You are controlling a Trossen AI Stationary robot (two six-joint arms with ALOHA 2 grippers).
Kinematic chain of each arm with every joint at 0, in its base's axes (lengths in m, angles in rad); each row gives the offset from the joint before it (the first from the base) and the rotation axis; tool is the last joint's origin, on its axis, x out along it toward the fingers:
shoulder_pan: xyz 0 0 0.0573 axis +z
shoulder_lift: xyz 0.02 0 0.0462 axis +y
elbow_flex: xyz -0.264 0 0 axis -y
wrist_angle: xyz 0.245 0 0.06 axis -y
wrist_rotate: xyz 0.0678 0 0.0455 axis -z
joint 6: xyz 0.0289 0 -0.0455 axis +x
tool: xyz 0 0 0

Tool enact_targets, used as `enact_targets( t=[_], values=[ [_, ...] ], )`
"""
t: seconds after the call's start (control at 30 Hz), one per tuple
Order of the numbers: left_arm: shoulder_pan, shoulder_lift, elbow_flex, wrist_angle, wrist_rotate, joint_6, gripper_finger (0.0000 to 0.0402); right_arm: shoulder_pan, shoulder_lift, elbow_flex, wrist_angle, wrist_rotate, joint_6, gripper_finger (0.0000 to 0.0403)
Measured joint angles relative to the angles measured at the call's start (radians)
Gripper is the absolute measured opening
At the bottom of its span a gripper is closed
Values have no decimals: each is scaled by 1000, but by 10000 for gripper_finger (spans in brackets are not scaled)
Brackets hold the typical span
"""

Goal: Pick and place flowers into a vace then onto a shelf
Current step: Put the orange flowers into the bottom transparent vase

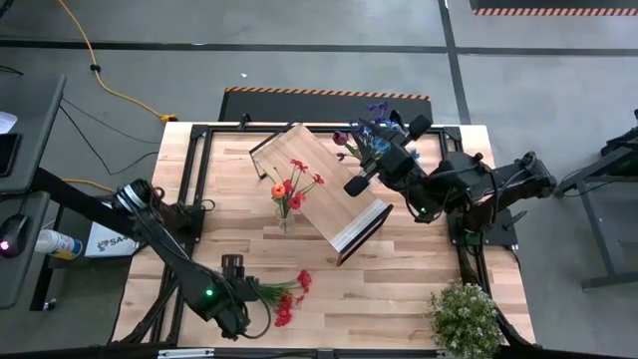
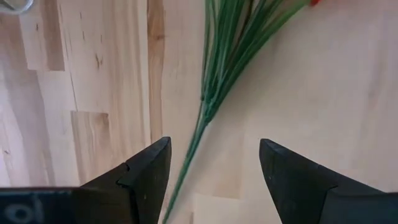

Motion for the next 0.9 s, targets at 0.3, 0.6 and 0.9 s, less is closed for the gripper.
enact_targets(
  t=[0.3,0.6,0.9],
  values=[
    [1,100,0,-4,-16,4,278,36,0,0,-2,3,-6,99],
    [1,105,-113,181,-7,2,278,54,0,0,-4,31,-9,99],
    [1,94,-237,363,39,-6,277,82,0,0,-4,37,-10,99]
  ],
)
